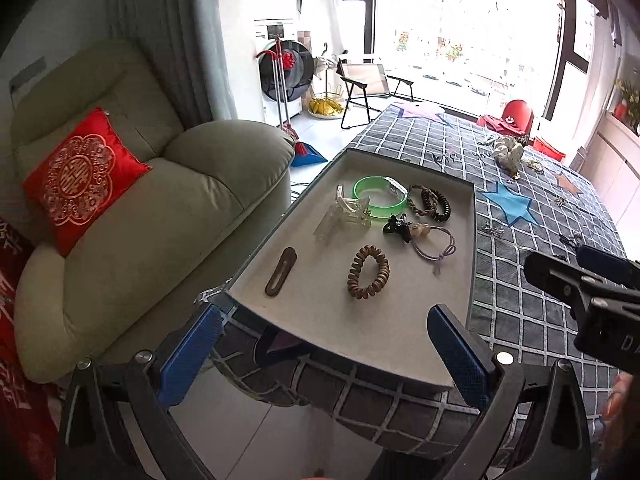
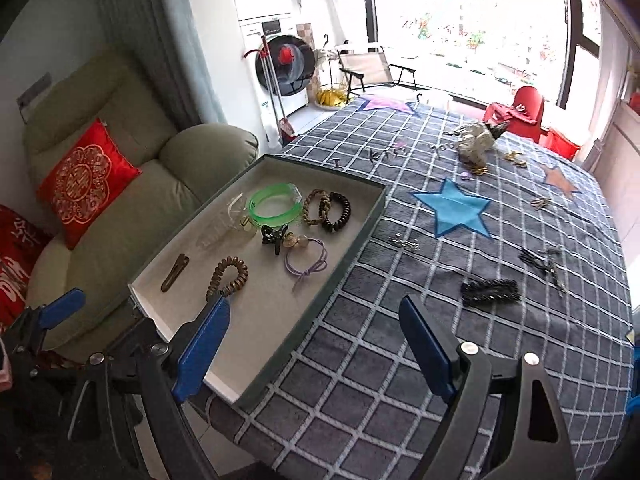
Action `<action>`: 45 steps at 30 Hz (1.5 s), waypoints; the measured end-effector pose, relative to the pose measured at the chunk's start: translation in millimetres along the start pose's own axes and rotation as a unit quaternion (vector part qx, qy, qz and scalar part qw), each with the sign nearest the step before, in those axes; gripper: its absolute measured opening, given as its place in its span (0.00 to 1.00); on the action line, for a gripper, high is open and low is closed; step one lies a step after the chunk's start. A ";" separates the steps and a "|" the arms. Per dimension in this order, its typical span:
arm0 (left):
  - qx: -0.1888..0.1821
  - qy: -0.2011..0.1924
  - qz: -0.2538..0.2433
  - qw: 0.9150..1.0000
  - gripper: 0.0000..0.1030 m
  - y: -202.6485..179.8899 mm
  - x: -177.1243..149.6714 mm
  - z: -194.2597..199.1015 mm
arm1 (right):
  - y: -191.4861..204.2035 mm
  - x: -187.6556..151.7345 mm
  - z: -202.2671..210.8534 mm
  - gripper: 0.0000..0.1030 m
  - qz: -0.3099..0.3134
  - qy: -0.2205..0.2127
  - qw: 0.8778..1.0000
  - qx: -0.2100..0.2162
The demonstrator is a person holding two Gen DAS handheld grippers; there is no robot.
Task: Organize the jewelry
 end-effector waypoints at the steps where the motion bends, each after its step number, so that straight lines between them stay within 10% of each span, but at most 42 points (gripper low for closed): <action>1: 0.001 -0.002 0.001 1.000 1.00 -0.2 -1.6 2.1 | -0.3 -1.8 2.3 0.86 -0.001 -0.002 1.000 -0.003; 45: 0.013 0.003 -0.001 1.000 1.00 -4.5 -18.9 13.2 | -0.5 -21.4 22.0 0.86 -0.005 -0.027 0.999 -0.024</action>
Point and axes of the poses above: each gripper's, at about its wrist camera, not at the fingertips, and z roughly against the way its jaws point, y to its left, x to its top, the point moved 3 cm from there along -z, roughly the way its jaws point, and after that the axes turned 6 degrees about y, right-handed, at the moved point
